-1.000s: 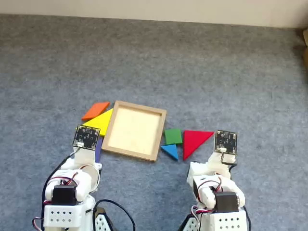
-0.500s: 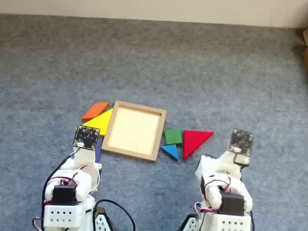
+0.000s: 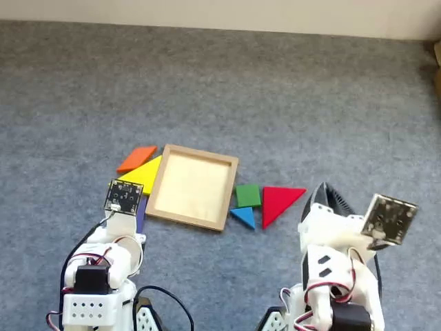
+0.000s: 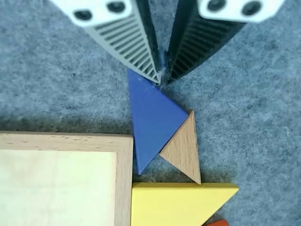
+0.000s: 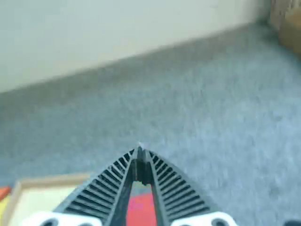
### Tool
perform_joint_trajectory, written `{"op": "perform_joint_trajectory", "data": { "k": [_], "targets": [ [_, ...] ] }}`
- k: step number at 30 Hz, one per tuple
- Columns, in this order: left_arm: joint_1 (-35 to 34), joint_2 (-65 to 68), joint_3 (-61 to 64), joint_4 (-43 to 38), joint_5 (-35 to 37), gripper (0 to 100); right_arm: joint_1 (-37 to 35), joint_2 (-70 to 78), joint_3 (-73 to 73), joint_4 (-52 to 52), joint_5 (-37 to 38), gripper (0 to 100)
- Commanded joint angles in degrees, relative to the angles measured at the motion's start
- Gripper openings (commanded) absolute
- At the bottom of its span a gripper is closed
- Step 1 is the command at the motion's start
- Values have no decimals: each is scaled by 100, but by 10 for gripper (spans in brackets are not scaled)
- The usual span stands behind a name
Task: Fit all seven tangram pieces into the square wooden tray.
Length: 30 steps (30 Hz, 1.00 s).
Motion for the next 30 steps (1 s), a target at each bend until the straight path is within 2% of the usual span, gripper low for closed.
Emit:
{"op": "perform_joint_trajectory", "data": {
  "k": [1, 4, 8, 12, 22, 30],
  "targets": [
    [-101, -338, 110, 26, 35, 6, -444, -4, -400, -523, -9, 6],
    [-101, -347, 110, 26, 35, 6, -936, -4, -391, -857, 141, 6],
    [-101, -347, 110, 26, 35, 6, -1534, 4, -418, -1165, 1081, 6],
    [-101, -347, 110, 26, 35, 6, -1851, 303, -435, -1323, 1310, 6],
    [-101, -347, 110, 26, 35, 6, -1868, 3767, -1516, -1297, 1319, 14],
    [-101, -347, 110, 26, 35, 6, -1868, 6132, -1763, -1332, 1275, 144]
  ]
}}
